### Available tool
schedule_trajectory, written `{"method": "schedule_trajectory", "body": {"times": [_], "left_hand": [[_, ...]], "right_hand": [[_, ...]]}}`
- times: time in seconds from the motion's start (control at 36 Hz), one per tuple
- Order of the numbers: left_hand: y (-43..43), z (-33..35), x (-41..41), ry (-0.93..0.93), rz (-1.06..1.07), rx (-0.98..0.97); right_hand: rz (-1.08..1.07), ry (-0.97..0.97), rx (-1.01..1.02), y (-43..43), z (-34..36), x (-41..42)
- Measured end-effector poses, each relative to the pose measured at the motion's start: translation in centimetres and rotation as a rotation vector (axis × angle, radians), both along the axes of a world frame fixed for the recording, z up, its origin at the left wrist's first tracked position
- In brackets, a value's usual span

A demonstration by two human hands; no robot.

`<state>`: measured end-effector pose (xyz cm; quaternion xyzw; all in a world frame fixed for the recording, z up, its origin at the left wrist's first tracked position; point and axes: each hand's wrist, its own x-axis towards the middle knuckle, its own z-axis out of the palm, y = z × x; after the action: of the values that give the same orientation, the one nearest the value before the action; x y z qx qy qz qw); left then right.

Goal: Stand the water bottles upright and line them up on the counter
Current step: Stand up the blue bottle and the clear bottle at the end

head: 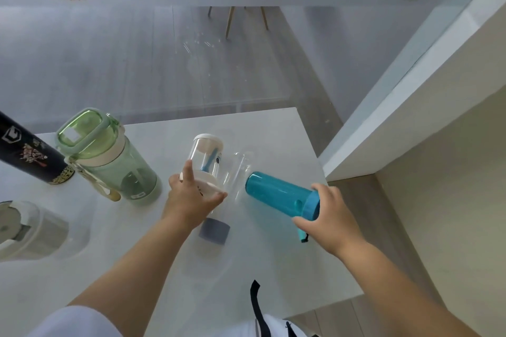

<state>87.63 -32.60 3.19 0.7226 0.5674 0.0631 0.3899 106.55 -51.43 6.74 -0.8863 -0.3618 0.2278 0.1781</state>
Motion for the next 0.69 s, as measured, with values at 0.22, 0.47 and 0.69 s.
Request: {"method": "schedule_trajectory", "body": {"times": [0.22,0.47,0.69], "left_hand": [[0.4,0.5,0.0,-0.073,0.063,-0.008],[2.7,4.0,0.3,0.015,0.041,0.098],[5.4,8.4,2.4,0.398,-0.118,0.164]], "right_hand": [[0.056,-0.161,0.191,2.9,2.9,0.2],[0.123,-0.207,0.152,5.9,4.1,0.8],[0.149,-0.213,0.100,8.2,4.6,1.6]]}}
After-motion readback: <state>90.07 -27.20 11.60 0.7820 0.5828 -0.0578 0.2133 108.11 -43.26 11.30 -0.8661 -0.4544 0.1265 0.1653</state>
